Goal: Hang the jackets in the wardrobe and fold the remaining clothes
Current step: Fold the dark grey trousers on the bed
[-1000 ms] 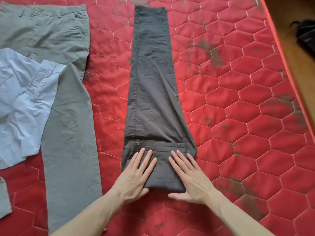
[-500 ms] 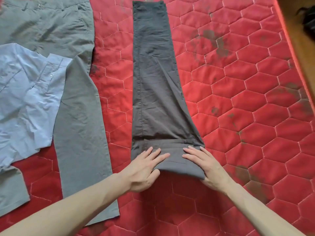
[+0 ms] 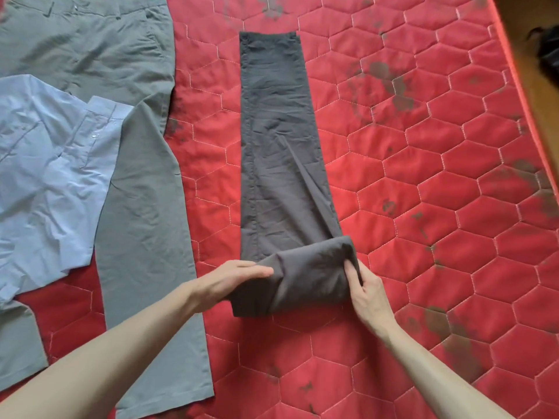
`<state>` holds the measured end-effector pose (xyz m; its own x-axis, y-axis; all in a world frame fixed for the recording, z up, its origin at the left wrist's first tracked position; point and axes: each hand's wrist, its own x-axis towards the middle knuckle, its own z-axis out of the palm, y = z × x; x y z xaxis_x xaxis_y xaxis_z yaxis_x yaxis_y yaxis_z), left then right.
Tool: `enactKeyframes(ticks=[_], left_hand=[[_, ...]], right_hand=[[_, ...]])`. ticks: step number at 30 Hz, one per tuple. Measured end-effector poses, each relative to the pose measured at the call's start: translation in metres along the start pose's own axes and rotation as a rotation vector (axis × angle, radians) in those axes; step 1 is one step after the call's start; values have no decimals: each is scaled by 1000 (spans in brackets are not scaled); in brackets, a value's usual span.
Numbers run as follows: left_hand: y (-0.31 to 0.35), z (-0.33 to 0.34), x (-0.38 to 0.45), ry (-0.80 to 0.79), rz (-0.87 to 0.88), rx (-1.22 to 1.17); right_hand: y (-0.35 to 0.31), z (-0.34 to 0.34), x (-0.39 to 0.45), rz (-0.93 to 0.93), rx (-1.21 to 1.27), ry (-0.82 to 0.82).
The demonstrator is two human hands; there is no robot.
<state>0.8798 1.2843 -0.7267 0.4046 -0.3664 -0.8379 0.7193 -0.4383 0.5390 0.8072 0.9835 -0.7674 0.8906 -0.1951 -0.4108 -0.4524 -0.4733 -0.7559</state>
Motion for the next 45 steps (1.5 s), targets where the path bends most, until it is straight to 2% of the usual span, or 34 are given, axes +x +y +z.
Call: enactKeyframes(ticks=[4,6,8,11,14,17,19,26,31,32,35,39,42,45], left_hand=[[-6,-1,9,76,-2,-377],[-10,0,16,108,54,-435],[-11,3,19,182,137,-343],[-12,11,22,320,331,13],[-27,21,24,515,364,185],[-40,29,29,646,311,224],[-43,34,32,705,307,228],[-42,49,37,820,240,111],[-32,44,33,770,203,14],[-31,43,33,756,193,14],[-27,42,31,726,157,18],[-21,42,32,681,123,-28],[-18,40,34,683,113,-62],[-11,37,35,726,31,-103]], right_hand=[[9,11,19,46,-73,156],[9,12,26,68,-43,230],[6,12,28,65,-63,252],[4,10,31,5,-129,235],[-2,9,40,-48,-153,218],[-12,11,51,-94,-191,198],[-17,12,52,-56,-160,227],[-17,22,40,148,-3,537],[-10,38,16,335,-102,771],[-12,41,11,329,-47,774],[-24,52,-2,315,149,650],[-28,60,-18,221,145,566],[-22,51,-11,200,145,440],[-22,41,6,209,129,307]])
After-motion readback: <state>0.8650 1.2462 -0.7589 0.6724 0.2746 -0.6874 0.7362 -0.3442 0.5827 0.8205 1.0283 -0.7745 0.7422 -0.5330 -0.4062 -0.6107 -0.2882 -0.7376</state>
